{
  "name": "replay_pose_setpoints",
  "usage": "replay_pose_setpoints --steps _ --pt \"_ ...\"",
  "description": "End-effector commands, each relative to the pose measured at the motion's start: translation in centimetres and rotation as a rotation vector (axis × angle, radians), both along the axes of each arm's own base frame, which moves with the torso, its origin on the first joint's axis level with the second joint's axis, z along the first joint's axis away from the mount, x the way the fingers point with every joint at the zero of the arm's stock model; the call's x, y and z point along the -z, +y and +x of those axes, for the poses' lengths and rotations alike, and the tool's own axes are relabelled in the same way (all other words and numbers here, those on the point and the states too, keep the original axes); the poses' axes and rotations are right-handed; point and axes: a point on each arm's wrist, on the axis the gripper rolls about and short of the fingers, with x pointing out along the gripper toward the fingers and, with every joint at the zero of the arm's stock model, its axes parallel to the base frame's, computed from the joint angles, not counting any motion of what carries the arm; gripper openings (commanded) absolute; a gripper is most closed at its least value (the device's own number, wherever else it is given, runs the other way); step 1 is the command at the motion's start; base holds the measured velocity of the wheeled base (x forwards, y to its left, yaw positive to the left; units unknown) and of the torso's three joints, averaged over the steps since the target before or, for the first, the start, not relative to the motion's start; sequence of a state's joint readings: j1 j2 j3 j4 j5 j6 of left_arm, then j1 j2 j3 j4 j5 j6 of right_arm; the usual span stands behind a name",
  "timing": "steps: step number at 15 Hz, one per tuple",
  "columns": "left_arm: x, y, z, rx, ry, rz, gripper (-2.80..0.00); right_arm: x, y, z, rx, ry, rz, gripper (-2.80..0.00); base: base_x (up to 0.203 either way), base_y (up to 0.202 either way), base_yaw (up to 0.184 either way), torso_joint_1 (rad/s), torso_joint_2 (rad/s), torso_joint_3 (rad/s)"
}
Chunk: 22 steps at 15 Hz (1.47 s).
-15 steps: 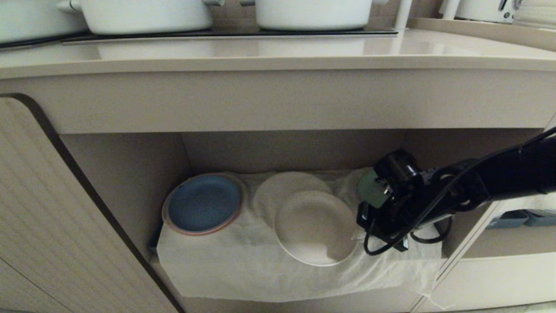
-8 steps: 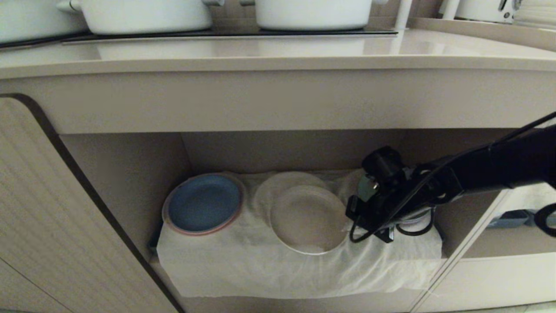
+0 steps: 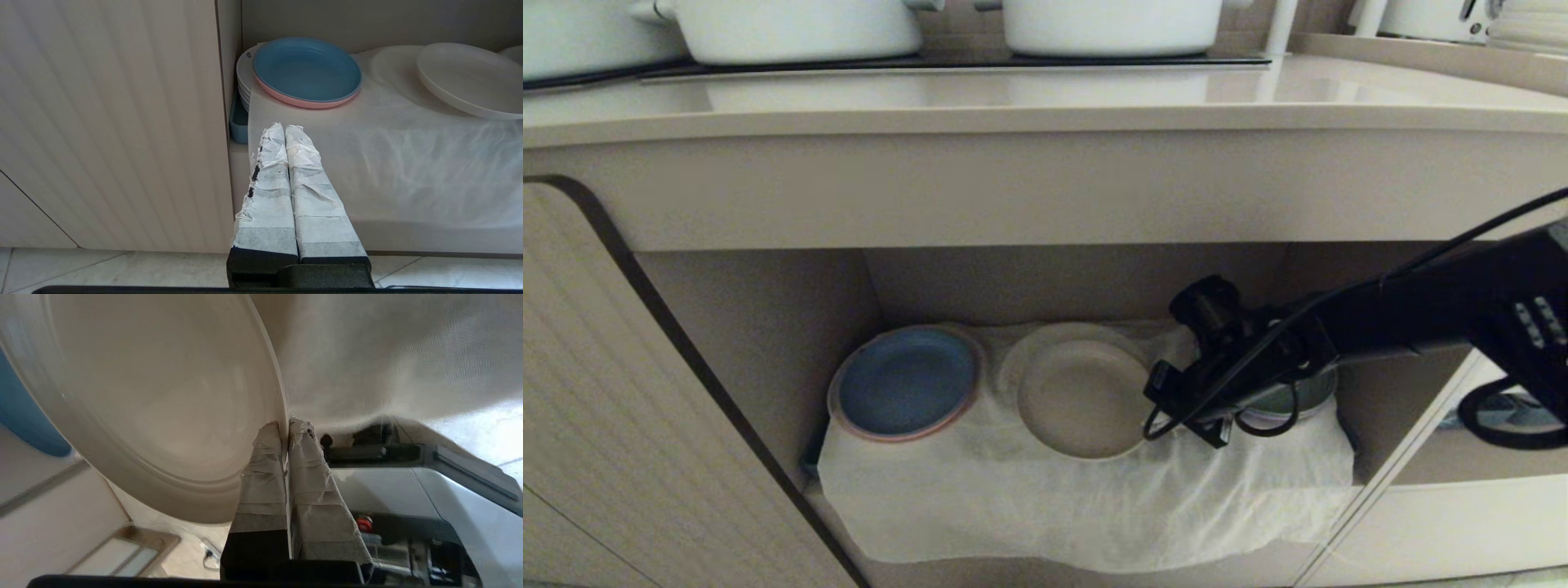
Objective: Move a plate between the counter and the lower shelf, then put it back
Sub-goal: Put the plate in the cupboard
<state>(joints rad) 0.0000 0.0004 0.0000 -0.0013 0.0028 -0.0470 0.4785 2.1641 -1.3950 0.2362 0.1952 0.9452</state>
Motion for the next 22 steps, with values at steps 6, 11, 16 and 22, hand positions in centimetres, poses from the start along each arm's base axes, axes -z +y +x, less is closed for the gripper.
replay_pose_setpoints --steps 6,11,16,22 --pt "0.0 0.0 0.0 0.0 -0.001 -0.001 -2.8 1.1 0.5 0.7 0.083 0.015 -0.02 -2.8 0.0 0.0 0.0 0.0 0.0 0.0" --pt "0.0 0.0 0.0 0.0 -0.001 -0.001 -2.8 0.9 0.9 0.9 0.09 -0.022 -0.012 -2.8 0.0 0.0 0.0 0.0 0.0 0.0" --pt "0.0 0.0 0.0 0.0 -0.001 -0.001 -2.8 0.4 1.7 1.2 0.108 -0.027 0.015 -2.8 0.0 0.0 0.0 0.0 0.0 0.0" --pt "0.0 0.0 0.0 0.0 -0.001 -0.001 -2.8 0.9 2.1 1.3 0.124 -0.021 0.006 -2.8 0.0 0.0 0.0 0.0 0.0 0.0"
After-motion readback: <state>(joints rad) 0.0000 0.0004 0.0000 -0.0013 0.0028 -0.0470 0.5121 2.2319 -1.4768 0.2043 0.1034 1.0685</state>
